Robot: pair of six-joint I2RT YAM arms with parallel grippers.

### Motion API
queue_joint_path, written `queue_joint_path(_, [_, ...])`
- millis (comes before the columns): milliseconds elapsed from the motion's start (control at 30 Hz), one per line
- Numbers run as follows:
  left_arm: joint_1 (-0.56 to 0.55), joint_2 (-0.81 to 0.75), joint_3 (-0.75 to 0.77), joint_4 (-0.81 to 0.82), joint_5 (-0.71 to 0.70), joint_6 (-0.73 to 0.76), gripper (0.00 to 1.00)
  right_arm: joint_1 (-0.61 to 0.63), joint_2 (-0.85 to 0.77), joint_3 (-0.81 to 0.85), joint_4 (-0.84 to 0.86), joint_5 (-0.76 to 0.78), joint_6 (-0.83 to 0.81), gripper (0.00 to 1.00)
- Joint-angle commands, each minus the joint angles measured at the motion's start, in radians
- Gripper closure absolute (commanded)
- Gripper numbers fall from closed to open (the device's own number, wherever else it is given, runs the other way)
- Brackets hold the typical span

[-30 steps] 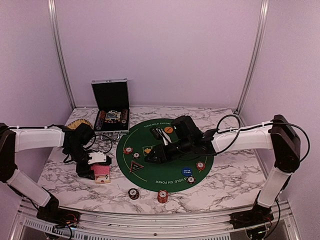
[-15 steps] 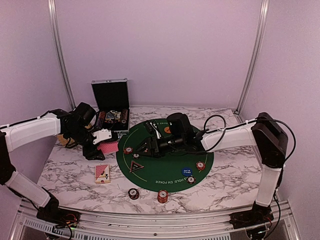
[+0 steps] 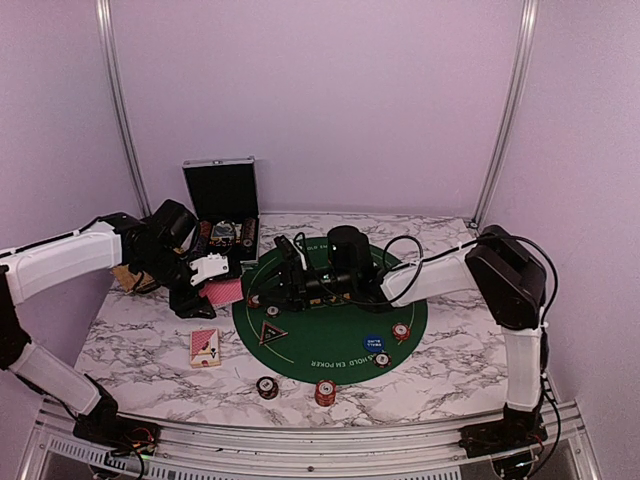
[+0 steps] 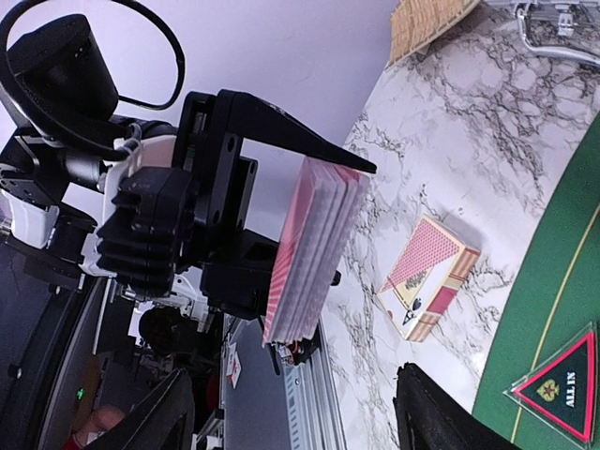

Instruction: Distribute texas hold em gaming equipment

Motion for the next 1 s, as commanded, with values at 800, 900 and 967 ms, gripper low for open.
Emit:
queue_joint_path(800, [-0.042, 0.031, 0.060, -0.014, 0.015, -0.014, 0.87, 0.045, 0.227, 0.270, 0.155, -0.057, 0.185, 0.40])
queue_joint_path(900, [-0.046, 0.031, 0.057, -0.015, 0.012, -0.008, 0.87, 0.049, 0.243, 0.288, 0.158, -0.060, 0.197, 0.46])
queue_joint_path(967, [-0.048, 0.032, 0.058, -0.014, 0.010, -0.008, 0.87, 0.050, 0.250, 0.291, 0.164, -0.060, 0.205, 0.52])
